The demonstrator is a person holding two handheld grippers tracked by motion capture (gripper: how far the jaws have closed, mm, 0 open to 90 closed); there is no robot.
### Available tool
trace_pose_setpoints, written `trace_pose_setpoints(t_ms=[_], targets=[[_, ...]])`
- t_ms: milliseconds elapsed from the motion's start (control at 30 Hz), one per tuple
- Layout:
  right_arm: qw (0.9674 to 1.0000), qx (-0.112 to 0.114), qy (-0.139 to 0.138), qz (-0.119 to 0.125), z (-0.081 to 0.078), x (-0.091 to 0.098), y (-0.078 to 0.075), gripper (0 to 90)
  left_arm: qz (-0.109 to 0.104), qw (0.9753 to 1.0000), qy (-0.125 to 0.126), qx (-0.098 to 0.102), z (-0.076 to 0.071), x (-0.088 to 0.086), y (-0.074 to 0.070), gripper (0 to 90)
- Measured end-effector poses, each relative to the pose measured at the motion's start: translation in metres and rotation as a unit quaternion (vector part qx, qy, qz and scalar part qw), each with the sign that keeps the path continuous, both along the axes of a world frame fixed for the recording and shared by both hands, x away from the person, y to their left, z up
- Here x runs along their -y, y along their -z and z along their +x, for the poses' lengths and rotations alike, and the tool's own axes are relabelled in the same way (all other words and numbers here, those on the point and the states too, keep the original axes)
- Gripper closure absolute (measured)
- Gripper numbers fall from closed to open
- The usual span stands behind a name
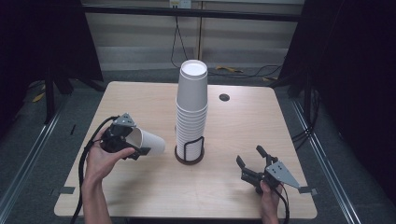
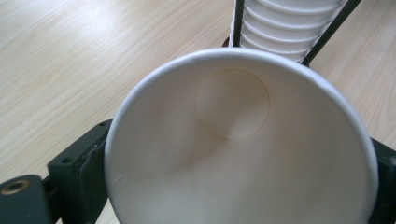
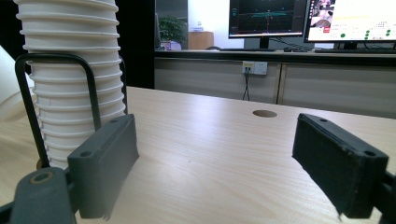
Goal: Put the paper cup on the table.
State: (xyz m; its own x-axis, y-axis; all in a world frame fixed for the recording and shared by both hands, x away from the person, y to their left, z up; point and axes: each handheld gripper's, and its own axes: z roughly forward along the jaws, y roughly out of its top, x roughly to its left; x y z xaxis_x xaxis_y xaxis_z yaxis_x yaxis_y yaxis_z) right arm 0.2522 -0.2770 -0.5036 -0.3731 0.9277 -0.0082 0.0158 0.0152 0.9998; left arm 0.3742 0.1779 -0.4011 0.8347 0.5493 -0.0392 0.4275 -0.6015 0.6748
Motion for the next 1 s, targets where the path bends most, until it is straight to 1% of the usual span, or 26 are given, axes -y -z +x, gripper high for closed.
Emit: trace_pose_setpoints(t_ms=[67, 100, 133, 167, 200, 233, 267, 300, 333, 367, 400, 433, 467, 500, 533, 600, 633, 700, 733, 767, 800, 833, 900, 933, 967, 1000], targets=[[1.0000, 0.000, 0.000, 0.000, 0.000, 0.000, 0.000, 13.8, 0.004, 0.9999, 0.004, -0.009, 0.004, 0.003, 0.000, 6.3], [1.0000, 0.000, 0.000, 0.000, 0.000, 0.000, 0.000, 13.8, 0.013, 0.9999, 0.003, -0.007, 0.006, 0.004, -0.001, 6.4], [1.0000, 0.000, 0.000, 0.000, 0.000, 0.000, 0.000, 13.8, 0.016, 0.9998, 0.005, -0.008, 0.008, 0.005, -0.001, 6.3], [1.0000, 0.000, 0.000, 0.000, 0.000, 0.000, 0.000, 13.8, 0.023, 0.9997, 0.006, -0.009, 0.010, 0.007, -0.002, 6.3], [1.0000, 0.000, 0.000, 0.000, 0.000, 0.000, 0.000, 13.8, 0.034, 0.9994, 0.006, -0.007, 0.012, 0.009, -0.003, 6.3], [1.0000, 0.000, 0.000, 0.000, 0.000, 0.000, 0.000, 13.8, 0.050, 0.9986, 0.014, -0.009, 0.016, 0.010, -0.005, 6.3], [1.0000, 0.000, 0.000, 0.000, 0.000, 0.000, 0.000, 13.8, 0.052, 0.9984, 0.018, -0.009, 0.017, 0.011, -0.006, 6.3], [1.0000, 0.001, 0.000, 0.000, 0.000, 0.000, 0.000, 13.8, 0.061, 0.9978, 0.025, -0.013, 0.020, 0.011, -0.007, 6.3], [1.0000, 0.000, -0.001, 0.000, 0.000, 0.000, 0.000, 13.8, 0.064, 0.9974, 0.028, -0.016, 0.023, 0.013, -0.007, 6.3], [1.0000, 0.000, -0.001, 0.000, 0.000, 0.000, 0.000, 13.8, 0.074, 0.9967, 0.028, -0.017, 0.025, 0.014, -0.007, 6.2], [1.0000, 0.000, -0.001, 0.000, 0.000, 0.000, 0.000, 13.8, 0.082, 0.9959, 0.034, -0.016, 0.029, 0.015, -0.008, 6.2], [1.0000, 0.000, 0.000, 0.000, 0.000, 0.000, 0.000, 13.8, 0.080, 0.9959, 0.036, -0.020, 0.030, 0.016, -0.009, 6.1], [1.0000, 0.000, -0.001, 0.000, 0.000, 0.000, 0.000, 13.8, 0.086, 0.9952, 0.044, -0.017, 0.031, 0.016, -0.009, 6.2], [1.0000, 0.000, -0.001, 0.000, 0.000, 0.000, 0.000, 13.8, 0.085, 0.9953, 0.039, -0.021, 0.032, 0.017, -0.009, 6.1], [1.0000, 0.000, -0.001, 0.000, 0.000, 0.000, 0.000, 13.8, 0.101, 0.9938, 0.040, -0.023, 0.034, 0.019, -0.009, 6.1], [1.0000, 0.001, -0.001, 0.000, 0.000, 0.000, 0.000, 13.8, 0.111, 0.9928, 0.033, -0.029, 0.036, 0.022, -0.007, 6.0], [1.0000, 0.000, -0.001, 0.000, 0.000, 0.000, 0.000, 13.8, 0.126, 0.9906, 0.040, -0.035, 0.039, 0.024, -0.007, 6.0], [1.0000, 0.000, 0.000, 0.000, 0.000, 0.000, 0.000, 13.7, 0.137, 0.9892, 0.034, -0.040, 0.042, 0.026, -0.005, 5.8], [1.0000, 0.000, 0.000, 0.000, 0.000, 0.000, 0.000, 13.7, 0.139, 0.9886, 0.032, -0.048, 0.044, 0.028, -0.003, 5.6], [1.0000, 0.000, 0.000, 0.000, 0.000, 0.000, 0.000, 13.7, 0.145, 0.9876, 0.031, -0.050, 0.046, 0.029, -0.002, 5.6], [1.0000, 0.000, 0.000, 0.000, 0.000, 0.000, 0.000, 13.7, 0.154, 0.9861, 0.032, -0.051, 0.049, 0.030, -0.001, 5.5], [1.0000, 0.000, 0.000, 0.000, 0.000, 0.000, 0.000, 13.8, 0.159, 0.9849, 0.038, -0.056, 0.050, 0.031, -0.001, 5.4], [1.0000, -0.001, 0.000, 0.001, 0.000, 0.000, 0.000, 13.8, 0.159, 0.9842, 0.043, -0.064, 0.052, 0.033, 0.003, 5.2], [1.0000, -0.001, 0.001, -0.001, 0.000, 0.000, 0.000, 13.8, 0.169, 0.9829, 0.040, -0.061, 0.052, 0.036, 0.005, 5.1], [1.0000, -0.001, 0.001, 0.000, 0.000, 0.000, 0.000, 13.8, 0.176, 0.9825, 0.031, -0.053, 0.052, 0.038, 0.006, 5.0], [1.0000, -0.001, 0.000, -0.001, 0.000, 0.000, 0.000, 13.8, 0.180, 0.9816, 0.032, -0.054, 0.054, 0.039, 0.007, 5.0]])
